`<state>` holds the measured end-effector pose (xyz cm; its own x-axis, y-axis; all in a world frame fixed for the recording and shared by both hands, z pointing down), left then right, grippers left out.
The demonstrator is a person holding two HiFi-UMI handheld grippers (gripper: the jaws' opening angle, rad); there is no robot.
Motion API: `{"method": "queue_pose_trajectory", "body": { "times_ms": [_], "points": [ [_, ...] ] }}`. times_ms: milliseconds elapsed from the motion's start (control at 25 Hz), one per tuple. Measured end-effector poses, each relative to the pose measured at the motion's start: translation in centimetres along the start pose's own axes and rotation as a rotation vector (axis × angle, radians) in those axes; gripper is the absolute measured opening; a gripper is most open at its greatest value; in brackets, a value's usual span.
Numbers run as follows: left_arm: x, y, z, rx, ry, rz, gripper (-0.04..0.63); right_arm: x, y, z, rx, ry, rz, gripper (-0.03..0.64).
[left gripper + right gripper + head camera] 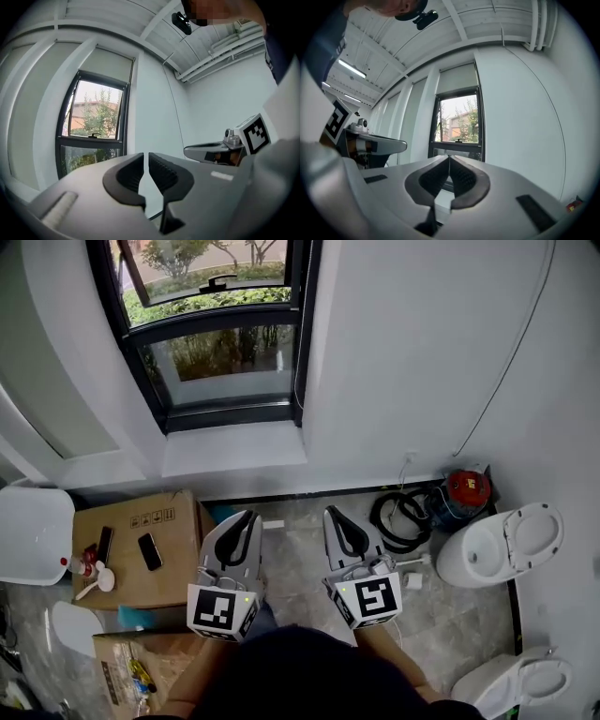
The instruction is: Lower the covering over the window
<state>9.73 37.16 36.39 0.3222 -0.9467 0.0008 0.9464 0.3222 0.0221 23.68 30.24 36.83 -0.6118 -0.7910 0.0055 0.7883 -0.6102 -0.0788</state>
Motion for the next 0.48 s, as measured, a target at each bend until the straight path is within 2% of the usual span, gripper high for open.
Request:
{"method": "queue_pose_trajectory", "body": {
  "times_ms": [120,320,480],
  "points": [
    [2.3,-4.1,-0.5,-0.002,0.008,0.065,0.061,4.6,-0.8,-0.8,0.008,-0.017,0.034,0.014],
    [4.7,-11.4,-0.9,-0.003,0.038,0.133,0.063,11.0,-3.5,-1.4,-0.001,0.003,0.079,0.014],
    [6.3,-15.3,-0.6,-0.005,0.051,0.211,0.063,14.1,-4.8,-1.0,0.005,0.049,0.138,0.014]
  ]
}}
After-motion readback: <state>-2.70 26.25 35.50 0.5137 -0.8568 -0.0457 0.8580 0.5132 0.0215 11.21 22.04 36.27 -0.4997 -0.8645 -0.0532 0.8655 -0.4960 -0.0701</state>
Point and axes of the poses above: the fingertips, and each gripper's own axes: x forward along the fingers, y to its right, z out of its underside, the point moved 4 cm from there along -x, backward along the fingers, and after that the axes turned 14 degrees about z, right-handed, at the moved point
